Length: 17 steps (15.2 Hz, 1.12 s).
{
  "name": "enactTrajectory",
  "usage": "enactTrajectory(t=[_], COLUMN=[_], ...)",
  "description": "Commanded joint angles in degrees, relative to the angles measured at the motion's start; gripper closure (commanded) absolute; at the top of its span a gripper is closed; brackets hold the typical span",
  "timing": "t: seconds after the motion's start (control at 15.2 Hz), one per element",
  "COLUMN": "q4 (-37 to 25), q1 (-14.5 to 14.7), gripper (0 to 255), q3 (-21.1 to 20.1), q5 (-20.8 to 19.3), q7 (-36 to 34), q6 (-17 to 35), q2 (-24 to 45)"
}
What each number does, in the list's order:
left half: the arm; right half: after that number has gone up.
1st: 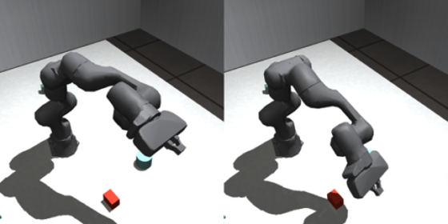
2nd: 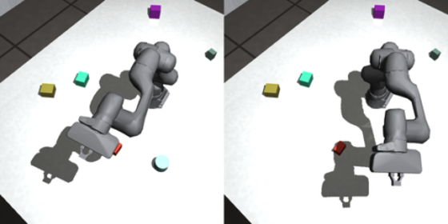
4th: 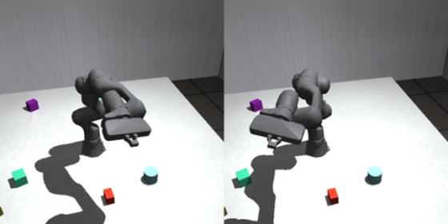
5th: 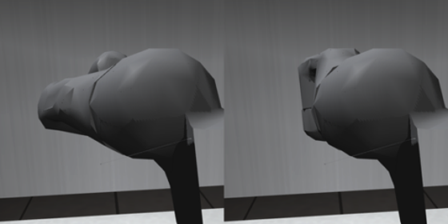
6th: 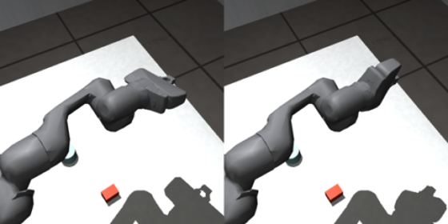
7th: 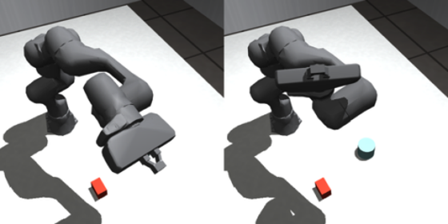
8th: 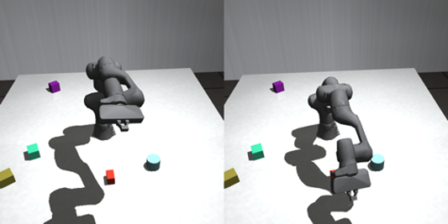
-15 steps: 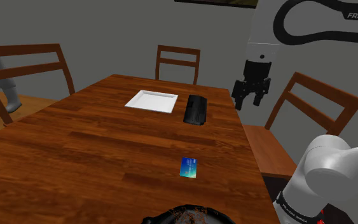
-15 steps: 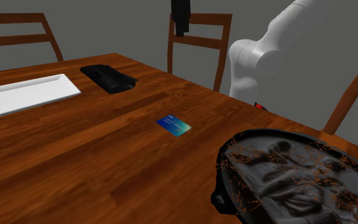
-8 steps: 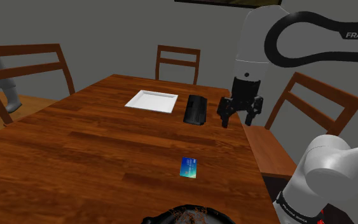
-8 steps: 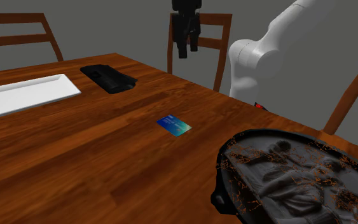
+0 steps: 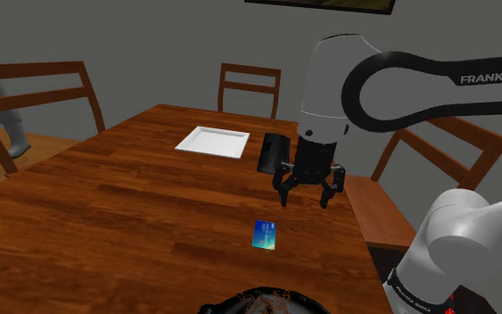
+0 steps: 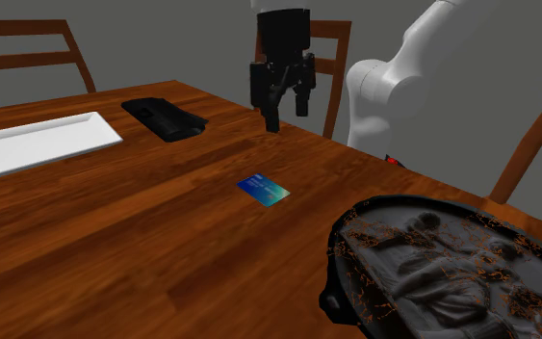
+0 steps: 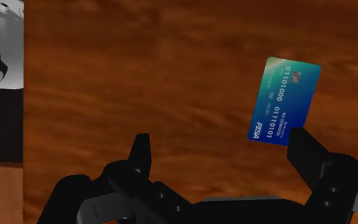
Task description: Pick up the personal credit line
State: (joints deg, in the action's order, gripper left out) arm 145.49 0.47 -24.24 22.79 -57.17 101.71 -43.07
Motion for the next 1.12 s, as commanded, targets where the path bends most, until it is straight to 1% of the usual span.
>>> enactTrajectory(t=[0.0, 0.2, 0.4, 0.86, 0.99, 1.06], q4=[-0.3, -1.9, -4.1, -0.5, -0.3, -0.4], q1=[-0.2, -1.3, -3.0, -3.1, -3.1, -3.2], gripper=[0, 0, 0, 0, 0, 255], q3=[-3.4, -8.2, -13.0, -15.2, -15.4, -15.3], q5=[2.5, 5.1, 6.4, 7.4, 7.5, 7.4], q7=[-4.7, -11.2, -17.5, -16.8, -16.8, -16.8], q6=[3.1, 8.0, 12.8, 18.9, 19.4, 19.2], q2=[2.4, 7.2, 12.4, 15.0, 15.3, 15.2])
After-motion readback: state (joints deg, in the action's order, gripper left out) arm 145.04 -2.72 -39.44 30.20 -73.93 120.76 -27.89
